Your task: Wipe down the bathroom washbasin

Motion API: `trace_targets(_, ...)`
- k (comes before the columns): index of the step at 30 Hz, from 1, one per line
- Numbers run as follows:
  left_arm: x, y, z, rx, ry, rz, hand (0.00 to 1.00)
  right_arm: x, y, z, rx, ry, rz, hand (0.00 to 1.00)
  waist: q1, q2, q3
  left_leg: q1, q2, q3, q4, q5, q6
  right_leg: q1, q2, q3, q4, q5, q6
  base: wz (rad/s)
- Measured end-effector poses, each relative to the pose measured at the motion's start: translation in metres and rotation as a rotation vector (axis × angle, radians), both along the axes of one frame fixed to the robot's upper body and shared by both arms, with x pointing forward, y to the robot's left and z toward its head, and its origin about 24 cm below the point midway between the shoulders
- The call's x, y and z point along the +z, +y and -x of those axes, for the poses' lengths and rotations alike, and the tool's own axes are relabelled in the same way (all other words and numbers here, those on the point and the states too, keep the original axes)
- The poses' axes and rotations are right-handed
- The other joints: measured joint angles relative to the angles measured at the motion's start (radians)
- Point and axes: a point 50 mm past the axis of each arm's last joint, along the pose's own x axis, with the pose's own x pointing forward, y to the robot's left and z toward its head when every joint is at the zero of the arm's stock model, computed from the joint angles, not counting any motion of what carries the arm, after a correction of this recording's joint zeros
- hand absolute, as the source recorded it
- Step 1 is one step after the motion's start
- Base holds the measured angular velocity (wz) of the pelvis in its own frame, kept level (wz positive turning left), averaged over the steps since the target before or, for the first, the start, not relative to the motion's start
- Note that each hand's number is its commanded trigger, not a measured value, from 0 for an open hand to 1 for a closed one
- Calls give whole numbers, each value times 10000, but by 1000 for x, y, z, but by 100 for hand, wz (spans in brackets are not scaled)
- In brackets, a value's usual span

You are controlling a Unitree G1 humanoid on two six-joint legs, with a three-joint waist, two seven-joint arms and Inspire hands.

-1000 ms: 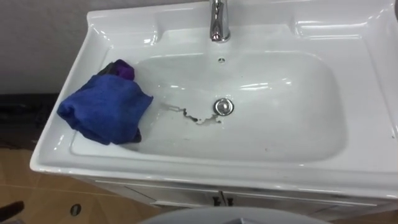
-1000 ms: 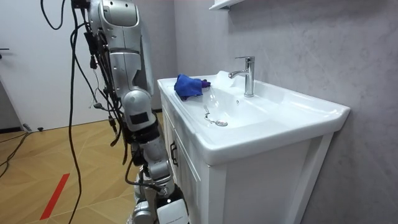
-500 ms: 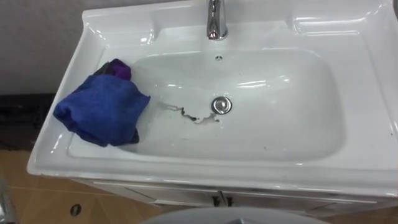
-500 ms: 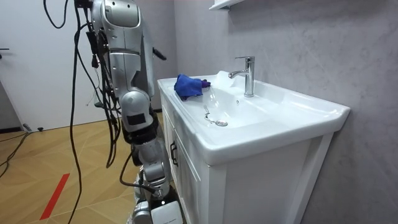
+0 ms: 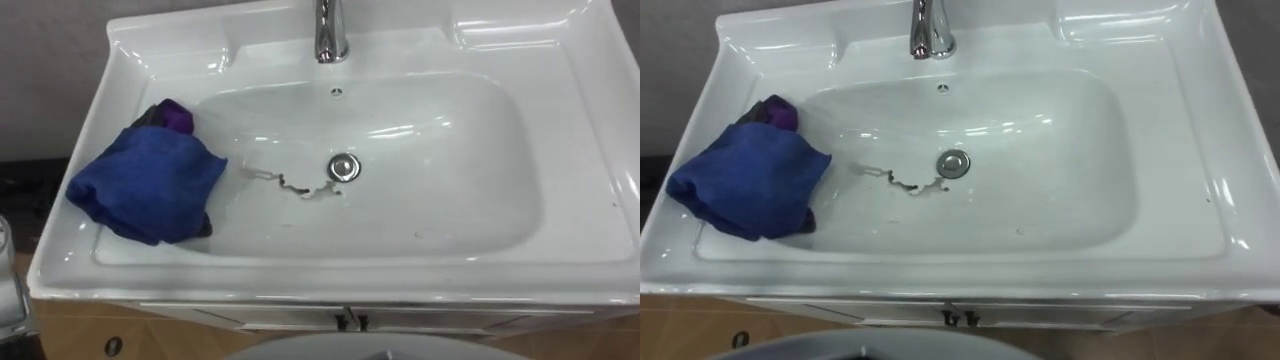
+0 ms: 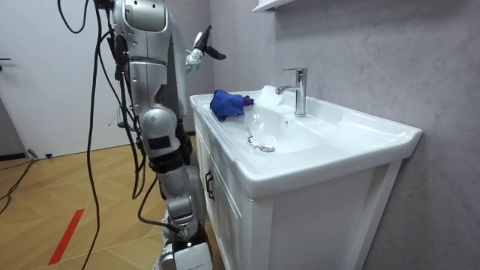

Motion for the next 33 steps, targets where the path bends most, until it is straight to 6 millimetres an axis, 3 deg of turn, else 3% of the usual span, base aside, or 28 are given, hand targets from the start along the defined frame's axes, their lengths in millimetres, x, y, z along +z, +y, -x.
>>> trace_targets(5, -7, -12, -9, -1115, 599, 223, 0, -1, 4, -3, 314, -23, -210, 0, -5, -63, -21, 54, 0, 11, -11, 0, 0, 40, 2, 21, -4, 6, 1, 0)
trace_targets(9, -14, -21, -14, -1813, 972, 435, 0, -2, 6, -6, 602, 14, -331, 0, -3, -156, 22, 185, 0, 12, -50, 0, 0, 153, 2, 25, -17, 8, 2, 0)
trace_targets(17, -25, -37, -22, -2964, 1698, 762, 0, -2, 7, -9, 1132, 138, -322, 0, -18, -169, 29, 170, 6, 13, -50, 0, 0, 137, 7, 32, -2, 16, 6, 0)
trace_targets(25, -36, -71, -31, -4661, 2387, 932, 0, -4, 12, -22, 1710, 182, -163, 0, -310, -244, 7, 134, 7, -25, -10, 1, 0, 139, 9, -18, -6, 17, 6, 0)
trace_targets(33, -33, -91, -37, -5921, 2513, 886, 0, -5, 13, -17, 1803, 455, -39, 0, -552, -238, -9, 215, 8, 18, -28, 1, 0, 205, 13, 30, -19, 19, 6, 0)
